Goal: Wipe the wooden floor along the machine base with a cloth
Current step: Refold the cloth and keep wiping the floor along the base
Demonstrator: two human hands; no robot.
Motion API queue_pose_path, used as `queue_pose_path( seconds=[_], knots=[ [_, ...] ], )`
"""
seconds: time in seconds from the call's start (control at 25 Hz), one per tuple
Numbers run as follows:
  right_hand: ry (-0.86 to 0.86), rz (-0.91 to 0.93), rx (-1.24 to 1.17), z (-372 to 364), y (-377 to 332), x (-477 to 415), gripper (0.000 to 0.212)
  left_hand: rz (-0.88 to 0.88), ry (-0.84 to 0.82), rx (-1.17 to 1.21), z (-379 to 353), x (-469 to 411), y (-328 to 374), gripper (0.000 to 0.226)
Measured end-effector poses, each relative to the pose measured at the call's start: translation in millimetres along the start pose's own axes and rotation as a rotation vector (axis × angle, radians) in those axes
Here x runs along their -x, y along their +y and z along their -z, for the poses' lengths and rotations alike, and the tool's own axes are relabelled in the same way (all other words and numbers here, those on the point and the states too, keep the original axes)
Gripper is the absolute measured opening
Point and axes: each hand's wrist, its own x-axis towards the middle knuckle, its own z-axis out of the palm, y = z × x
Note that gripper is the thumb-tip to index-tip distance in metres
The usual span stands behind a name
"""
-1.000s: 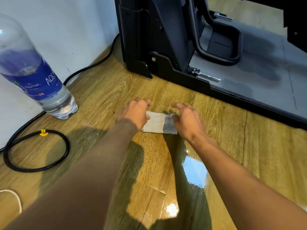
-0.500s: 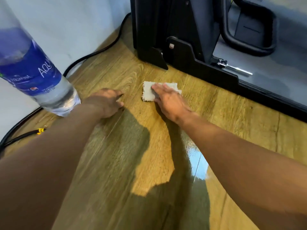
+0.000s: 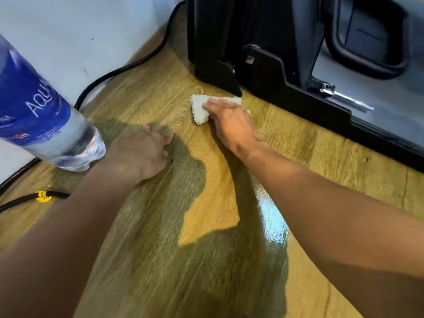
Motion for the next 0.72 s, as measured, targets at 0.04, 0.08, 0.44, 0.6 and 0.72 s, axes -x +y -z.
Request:
queue_pose_path(
  seconds=[0.04,0.08,0.44,0.6,0.72],
  knots=[
    [0.021,-0.061,-0.021,0,-4,-4,0.045,-0.002,0.006,0.005,0,1,-1,0.055],
    [0.039,-0.098,-0.044,-3,-15,1,0.045,-0.003,0.013,0.017,1,2,-3,0.055],
    [-0.009,0.084,0.018,-9,-13,36,0.05,0.052,0.057,0.078,2,12,-10,0.064],
    [-0.017,0.066,-0.119,-15,-44,70,0.051,0.039,0.029,0.15,0,17,-21,0.059],
    [-0.093,0.335,-0.088,-18,-61,136,0.056,0.012,0.031,0.216,-5,19,-31,0.057]
  ],
)
